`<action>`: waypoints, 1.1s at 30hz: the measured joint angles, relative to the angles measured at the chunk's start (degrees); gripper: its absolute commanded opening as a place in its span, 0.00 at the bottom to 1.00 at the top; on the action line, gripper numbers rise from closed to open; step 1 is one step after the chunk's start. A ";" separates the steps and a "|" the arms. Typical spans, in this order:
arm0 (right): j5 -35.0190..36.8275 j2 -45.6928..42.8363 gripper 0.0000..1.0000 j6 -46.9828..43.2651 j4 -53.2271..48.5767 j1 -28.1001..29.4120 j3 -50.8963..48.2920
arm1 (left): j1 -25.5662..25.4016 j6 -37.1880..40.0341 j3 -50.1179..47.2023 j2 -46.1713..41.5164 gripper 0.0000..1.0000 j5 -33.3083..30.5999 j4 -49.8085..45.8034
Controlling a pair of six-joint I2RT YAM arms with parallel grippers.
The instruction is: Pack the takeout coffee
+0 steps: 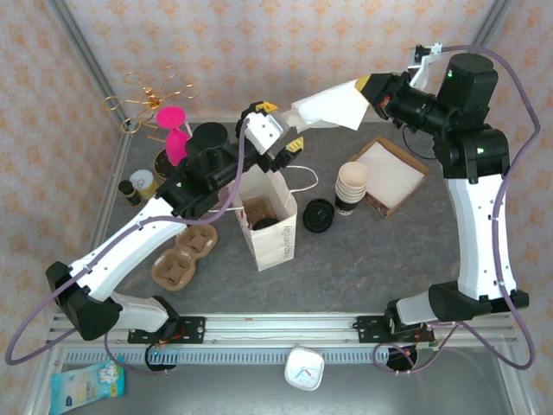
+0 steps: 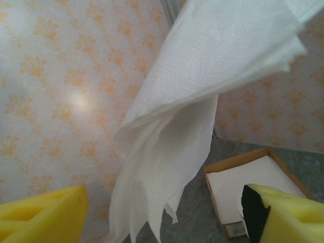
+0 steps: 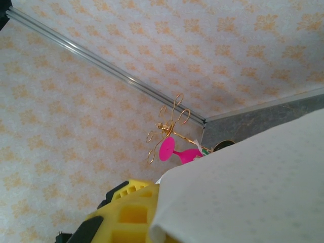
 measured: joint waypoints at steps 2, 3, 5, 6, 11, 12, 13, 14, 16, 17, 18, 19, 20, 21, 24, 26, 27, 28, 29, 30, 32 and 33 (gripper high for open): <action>-0.66 0.15 0.00 0.02 -0.07 0.00 0.07 | 0.26 -0.02 0.04 0.42 0.83 -0.57 0.98; -1.03 0.35 0.00 0.00 -0.24 0.00 0.26 | 0.46 -0.04 0.04 0.68 0.84 -0.70 1.60; -1.40 0.61 0.00 -0.02 -0.42 0.13 0.46 | 0.59 -0.15 0.04 1.20 0.85 -0.59 2.64; -1.49 0.70 0.00 -0.02 -0.48 0.15 0.46 | 0.72 -0.28 0.13 1.49 0.85 -0.13 3.02; -2.16 0.81 0.00 0.00 -0.59 0.37 0.46 | 1.33 -1.11 3.82 5.03 0.81 2.64 3.26; -2.43 0.81 0.00 0.00 -0.59 0.37 0.46 | 1.42 -1.20 4.31 5.66 0.77 2.84 3.37; -2.64 0.81 0.00 0.00 -0.59 0.39 0.46 | 1.57 -1.29 4.48 6.16 0.72 3.28 3.58; -2.82 0.81 0.00 0.00 -0.59 0.46 0.44 | 1.66 -1.60 4.55 6.49 0.66 3.67 3.65; -3.19 0.81 0.00 0.02 -0.57 0.50 0.42 | 2.05 -2.49 4.59 7.17 0.52 4.31 3.78; -3.34 0.81 0.00 0.02 -0.55 0.52 0.42 | 2.32 -2.99 4.61 7.37 0.47 4.63 3.82; -3.48 0.81 0.00 0.04 -0.52 0.52 0.37 | 2.67 -3.65 4.63 7.50 0.42 5.22 3.98; -3.65 0.79 0.00 0.20 -0.37 0.52 0.20 | 3.13 -4.68 4.61 7.52 0.38 5.95 4.39; -3.89 0.72 0.00 0.42 -0.15 0.52 -0.07 | 3.58 -5.64 4.61 7.52 0.35 6.56 4.92; -4.11 0.59 0.00 0.50 0.24 0.52 -0.61 | 4.02 -6.38 4.59 7.50 0.32 7.34 5.75; -4.68 -0.24 0.00 1.49 2.19 0.61 -3.41 | 4.96 -8.46 4.59 7.43 0.27 8.79 7.15; -4.98 -0.66 0.00 2.08 3.30 0.68 -4.94 | 4.96 -9.57 4.59 7.43 0.16 9.46 7.52; -5.16 -0.72 0.00 2.36 3.89 0.76 -5.33 | 4.96 -10.08 4.59 7.43 0.12 9.77 7.58; -5.20 -0.72 0.00 2.58 4.46 0.83 -5.57 | 4.94 -10.62 4.61 7.43 0.11 9.88 7.63; -5.35 -0.90 0.00 2.91 5.33 0.87 -6.01 | 4.90 -11.15 4.61 7.43 0.09 9.92 7.67; -5.38 -1.29 0.00 3.41 6.38 0.90 -6.80 | 4.92 -12.07 4.61 7.43 0.07 9.92 7.69; -5.55 -2.62 0.00 4.33 8.63 1.05 -9.14 | 4.92 -14.38 4.74 7.43 0.01 9.88 7.82; -5.57 -3.50 0.05 4.90 9.81 1.20 -10.60 | 4.92 -15.74 4.92 7.43 0.00 9.73 7.82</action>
